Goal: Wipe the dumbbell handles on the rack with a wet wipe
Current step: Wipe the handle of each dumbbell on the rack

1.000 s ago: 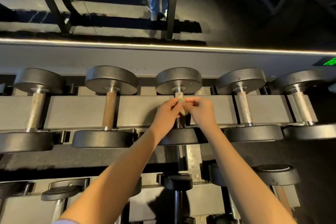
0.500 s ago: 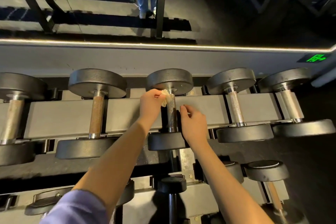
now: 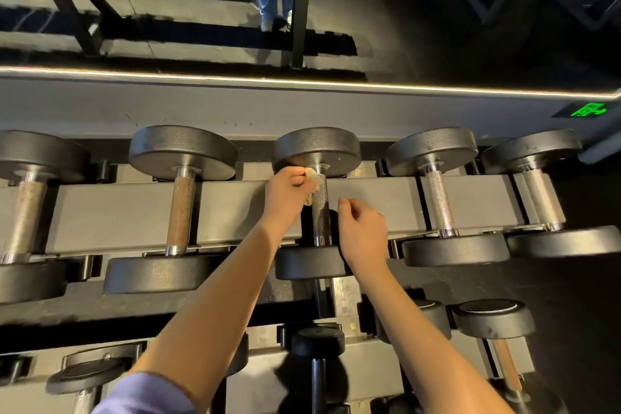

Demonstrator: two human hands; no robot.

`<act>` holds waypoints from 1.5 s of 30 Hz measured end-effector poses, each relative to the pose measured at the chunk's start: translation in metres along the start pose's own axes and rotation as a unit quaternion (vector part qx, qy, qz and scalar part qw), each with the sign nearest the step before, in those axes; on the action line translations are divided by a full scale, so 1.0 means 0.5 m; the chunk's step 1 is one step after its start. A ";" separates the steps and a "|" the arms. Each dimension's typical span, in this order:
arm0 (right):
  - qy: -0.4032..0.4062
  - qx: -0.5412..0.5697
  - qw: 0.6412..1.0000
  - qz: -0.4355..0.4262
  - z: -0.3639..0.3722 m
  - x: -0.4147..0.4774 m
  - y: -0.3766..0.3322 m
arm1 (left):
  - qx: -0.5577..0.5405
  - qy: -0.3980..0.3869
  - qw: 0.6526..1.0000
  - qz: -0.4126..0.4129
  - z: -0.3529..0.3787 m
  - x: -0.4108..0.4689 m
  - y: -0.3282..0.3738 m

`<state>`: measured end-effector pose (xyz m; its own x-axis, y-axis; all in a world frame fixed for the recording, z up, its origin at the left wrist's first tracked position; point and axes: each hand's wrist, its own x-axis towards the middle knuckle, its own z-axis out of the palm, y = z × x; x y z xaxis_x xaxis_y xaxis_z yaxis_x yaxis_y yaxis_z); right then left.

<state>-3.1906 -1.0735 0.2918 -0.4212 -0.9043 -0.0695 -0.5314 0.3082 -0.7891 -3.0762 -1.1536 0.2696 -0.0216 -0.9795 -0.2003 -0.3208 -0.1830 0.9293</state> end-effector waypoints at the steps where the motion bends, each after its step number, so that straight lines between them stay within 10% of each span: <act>1: 0.004 0.000 1.000 -0.003 -0.001 0.000 -0.001 | -0.001 -0.002 1.000 -0.007 0.000 0.000 0.006; 8: 0.011 0.010 1.000 -0.010 0.002 0.004 0.008 | 0.038 -0.071 0.996 -0.030 0.003 -0.052 -0.016; 17: 0.020 0.025 0.999 -0.006 0.002 0.001 0.006 | 0.037 0.022 0.999 0.011 0.016 -0.032 0.015; 24: 0.039 0.005 0.999 -0.013 0.007 0.002 0.014 | 0.081 -0.105 0.989 -0.065 -0.006 -0.084 -0.027; 31: 0.050 -0.002 0.998 -0.037 0.012 0.002 0.019 | 0.081 0.028 0.996 -0.023 0.014 -0.056 0.012; 39: 0.013 -0.051 0.997 -0.062 0.004 -0.005 0.008 | 0.174 -0.073 0.982 -0.017 -0.006 -0.089 -0.019; 45: -0.038 -0.107 0.980 -0.162 0.008 -0.016 0.006 | 0.150 0.011 0.988 0.044 -0.065 -0.135 -0.001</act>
<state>-3.1859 -1.0665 0.2876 -0.1542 -0.9816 0.1122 -0.7731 0.0491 -0.6324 -3.0438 -1.0900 0.2927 -0.0424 -0.9927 -0.1127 -0.5844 -0.0669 0.8087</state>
